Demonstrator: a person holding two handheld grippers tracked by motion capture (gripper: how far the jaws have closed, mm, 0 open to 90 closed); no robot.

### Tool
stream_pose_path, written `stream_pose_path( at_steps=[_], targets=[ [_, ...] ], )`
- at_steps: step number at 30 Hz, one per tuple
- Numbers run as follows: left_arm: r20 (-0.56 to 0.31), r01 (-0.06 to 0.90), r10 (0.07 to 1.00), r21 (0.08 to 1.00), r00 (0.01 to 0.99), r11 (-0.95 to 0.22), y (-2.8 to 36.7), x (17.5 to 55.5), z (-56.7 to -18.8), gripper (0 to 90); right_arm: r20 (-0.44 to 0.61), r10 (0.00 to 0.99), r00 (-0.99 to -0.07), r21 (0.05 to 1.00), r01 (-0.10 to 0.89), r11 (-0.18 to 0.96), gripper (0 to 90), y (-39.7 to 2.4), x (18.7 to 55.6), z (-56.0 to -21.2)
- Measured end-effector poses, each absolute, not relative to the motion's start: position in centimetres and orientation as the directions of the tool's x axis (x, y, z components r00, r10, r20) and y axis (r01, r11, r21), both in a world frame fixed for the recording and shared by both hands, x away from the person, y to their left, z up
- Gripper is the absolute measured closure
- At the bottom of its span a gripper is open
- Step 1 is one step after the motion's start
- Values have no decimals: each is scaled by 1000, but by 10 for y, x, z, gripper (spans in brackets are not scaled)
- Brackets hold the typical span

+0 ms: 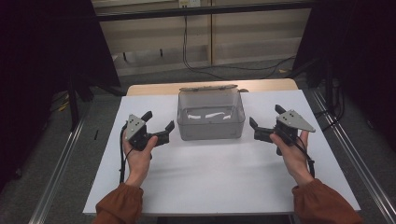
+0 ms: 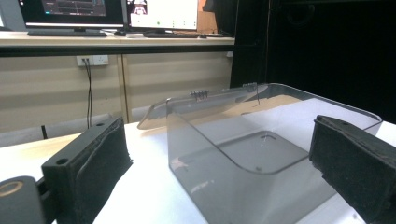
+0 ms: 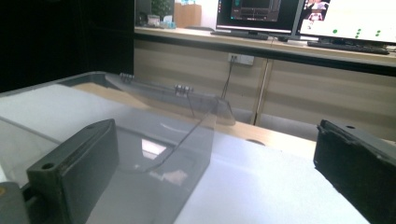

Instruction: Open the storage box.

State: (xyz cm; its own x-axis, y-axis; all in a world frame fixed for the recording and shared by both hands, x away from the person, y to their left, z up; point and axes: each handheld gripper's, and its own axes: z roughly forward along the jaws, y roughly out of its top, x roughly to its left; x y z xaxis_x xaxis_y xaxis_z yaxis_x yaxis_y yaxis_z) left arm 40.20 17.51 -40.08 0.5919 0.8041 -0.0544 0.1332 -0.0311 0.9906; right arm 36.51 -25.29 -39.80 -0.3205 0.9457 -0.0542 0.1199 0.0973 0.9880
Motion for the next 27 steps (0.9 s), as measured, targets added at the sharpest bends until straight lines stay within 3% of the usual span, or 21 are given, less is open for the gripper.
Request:
stream_pose_path(
  at_steps=[18,27],
  targets=[
    [-82,157,834,988,546,-6,195,370,-413,44,-58,958,-282,987,126,97,0,-263,338,-411],
    [-55,140,858,990,510,-20,209,356,-421,44,-56,967,-249,988,124,89,0,-271,318,-415]
  ],
)
